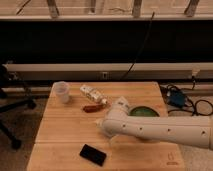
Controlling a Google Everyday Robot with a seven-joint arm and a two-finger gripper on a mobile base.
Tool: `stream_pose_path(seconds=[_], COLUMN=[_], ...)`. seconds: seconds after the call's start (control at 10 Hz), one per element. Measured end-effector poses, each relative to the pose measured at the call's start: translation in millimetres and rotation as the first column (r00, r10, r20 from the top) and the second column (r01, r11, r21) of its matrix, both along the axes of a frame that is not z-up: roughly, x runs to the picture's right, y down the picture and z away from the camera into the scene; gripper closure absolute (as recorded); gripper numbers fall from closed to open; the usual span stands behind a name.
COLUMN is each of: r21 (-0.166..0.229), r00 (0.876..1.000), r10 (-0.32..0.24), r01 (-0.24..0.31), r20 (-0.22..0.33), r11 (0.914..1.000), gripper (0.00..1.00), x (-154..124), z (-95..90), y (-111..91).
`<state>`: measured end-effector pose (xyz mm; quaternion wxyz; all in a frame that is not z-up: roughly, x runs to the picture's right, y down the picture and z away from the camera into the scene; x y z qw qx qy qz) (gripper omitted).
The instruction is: Push the eraser across the table
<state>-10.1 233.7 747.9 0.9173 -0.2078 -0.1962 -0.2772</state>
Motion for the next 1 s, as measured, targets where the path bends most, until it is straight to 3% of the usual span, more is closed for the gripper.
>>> stream_pose_path(seconds=[0.2,0.5,0.6,0.8,0.9,1.0], r21=[0.001,-0.07,-0.098,-0.119,-0.133,-0.142], r00=[1.0,0.999,0.997,0.996,0.995,0.995], r10=[-0.001,-0.042,-0.062,-0.078,-0.087,-0.093], r01=[0.001,0.04,0.058,0.073,0.08,0.085], r20=[0.003,-0.024,-0.037,-0.041,-0.045,-0.046], r11=[1.0,0.9967,0.9935,0.9902,0.9879,0.9862], gripper=[0.3,0.59,0.72,0.91,0.99,1.0], x=[-2,7,12,15,17,19], z=[0.4,-8.5,-17.6,-27.5,-32.9,-37.5], y=[-1,17,28,39,48,57])
